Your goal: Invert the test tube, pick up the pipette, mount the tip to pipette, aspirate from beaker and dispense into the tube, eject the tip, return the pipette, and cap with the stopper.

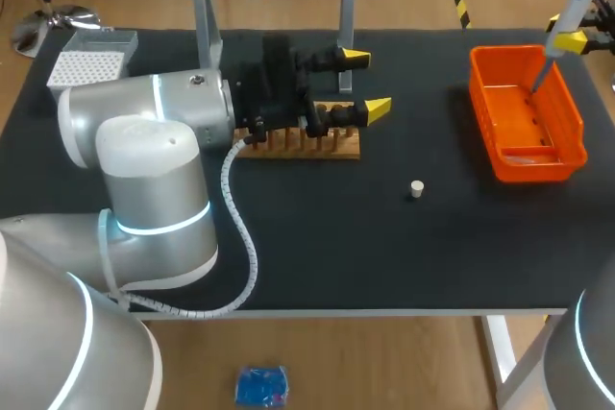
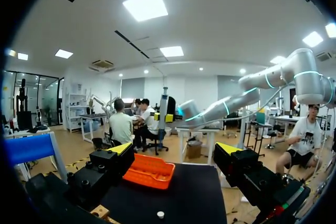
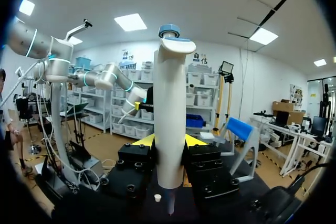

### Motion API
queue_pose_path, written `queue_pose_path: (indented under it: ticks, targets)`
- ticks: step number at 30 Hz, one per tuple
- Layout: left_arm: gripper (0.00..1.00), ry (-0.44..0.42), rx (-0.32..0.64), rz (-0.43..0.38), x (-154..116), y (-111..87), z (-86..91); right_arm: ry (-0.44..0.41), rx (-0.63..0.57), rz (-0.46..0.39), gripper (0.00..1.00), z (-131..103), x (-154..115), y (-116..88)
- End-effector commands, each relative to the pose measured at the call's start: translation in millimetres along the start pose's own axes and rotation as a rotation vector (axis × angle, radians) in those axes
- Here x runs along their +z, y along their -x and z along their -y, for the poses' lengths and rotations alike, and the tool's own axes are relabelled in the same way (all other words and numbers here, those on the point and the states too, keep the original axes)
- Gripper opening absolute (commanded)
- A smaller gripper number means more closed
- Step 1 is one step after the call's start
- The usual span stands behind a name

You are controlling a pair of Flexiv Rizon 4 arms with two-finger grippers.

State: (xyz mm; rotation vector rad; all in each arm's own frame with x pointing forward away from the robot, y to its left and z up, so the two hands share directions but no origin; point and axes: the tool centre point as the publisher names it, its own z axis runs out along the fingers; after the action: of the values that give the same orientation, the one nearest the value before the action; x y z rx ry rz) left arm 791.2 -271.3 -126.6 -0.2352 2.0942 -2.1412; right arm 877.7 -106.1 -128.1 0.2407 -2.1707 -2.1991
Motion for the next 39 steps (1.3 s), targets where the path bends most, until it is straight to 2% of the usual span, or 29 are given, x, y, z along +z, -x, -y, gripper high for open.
queue_pose_path:
  ticks: [1, 13, 20, 29, 39]
  targets:
    - [1.0, -0.033, 0.002, 0.004, 0, -1.0, -2.5, -0.065, 0.007, 0.132, 0.0, -10, 36, -21]
    - [1.0, -0.033, 0.002, 0.004, 0, -1.0, -2.5, -0.048, 0.062, 0.107, 0.0, 7, 106, -47]
    - [1.0, -0.033, 0.002, 0.004, 0, -1.0, -2.5, -0.056, 0.09, 0.005, 0.0, 22, 143, -57]
    - [1.0, -0.033, 0.002, 0.004, 0, -1.0, -2.5, -0.041, 0.124, -0.096, 0.0, 34, 180, -63]
    - [1.0, -0.033, 0.002, 0.004, 0, -1.0, -2.5, -0.028, 0.139, -0.143, 0.0, 44, 209, -69]
